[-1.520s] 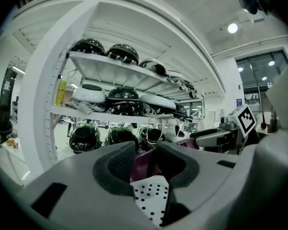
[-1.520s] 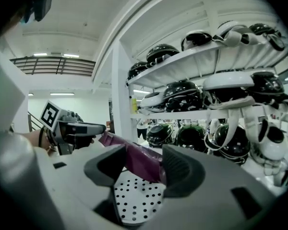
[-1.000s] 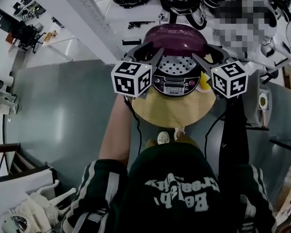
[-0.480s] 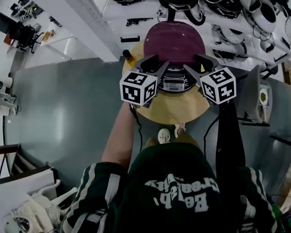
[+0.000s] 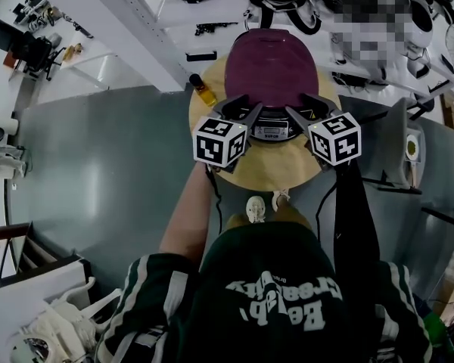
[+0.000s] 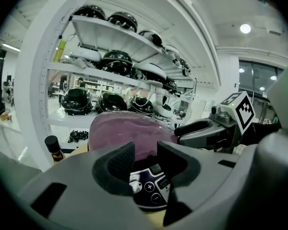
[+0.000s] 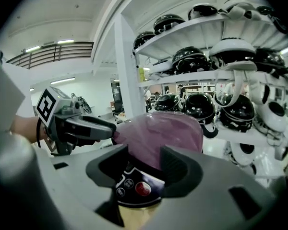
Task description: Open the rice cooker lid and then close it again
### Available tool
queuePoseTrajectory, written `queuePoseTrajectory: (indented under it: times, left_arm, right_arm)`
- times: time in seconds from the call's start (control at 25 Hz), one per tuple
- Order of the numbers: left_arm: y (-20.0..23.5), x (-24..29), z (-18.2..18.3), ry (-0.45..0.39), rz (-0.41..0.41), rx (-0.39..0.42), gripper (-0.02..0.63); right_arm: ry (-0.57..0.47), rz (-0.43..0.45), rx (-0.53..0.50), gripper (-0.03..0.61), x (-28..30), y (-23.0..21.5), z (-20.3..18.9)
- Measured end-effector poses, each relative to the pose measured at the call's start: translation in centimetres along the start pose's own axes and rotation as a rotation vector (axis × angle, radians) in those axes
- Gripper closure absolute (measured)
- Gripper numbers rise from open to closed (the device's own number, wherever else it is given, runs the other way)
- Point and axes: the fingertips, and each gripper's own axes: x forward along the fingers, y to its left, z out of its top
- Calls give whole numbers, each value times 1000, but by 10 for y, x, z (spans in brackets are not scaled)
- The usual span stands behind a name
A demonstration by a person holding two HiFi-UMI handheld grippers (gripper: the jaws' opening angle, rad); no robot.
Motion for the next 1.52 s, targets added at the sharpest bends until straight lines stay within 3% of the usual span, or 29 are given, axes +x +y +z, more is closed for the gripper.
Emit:
queuePoseTrajectory:
  times: [0.48,0.68,1.04,1.32,1.52]
  left_arm:
    - [3,8,-15,36,18,12,475]
    - [4,10,-19,72,24,20,480]
    - [4,12,-22,128,51,62,488]
    - [8,11,-22,91,58,53,516]
    - [9,2,-14,51,95,125,483]
  right_arm:
    - [34,1,37,376,8,-5,-14]
    - [102,-29,-12,382,12,-4,-18]
    - [211,-31,-4,402,14,-5,-19]
    - [155,-62,-33,405,15,-5,-19]
    - [70,-89,-28,379,7,-3,-13]
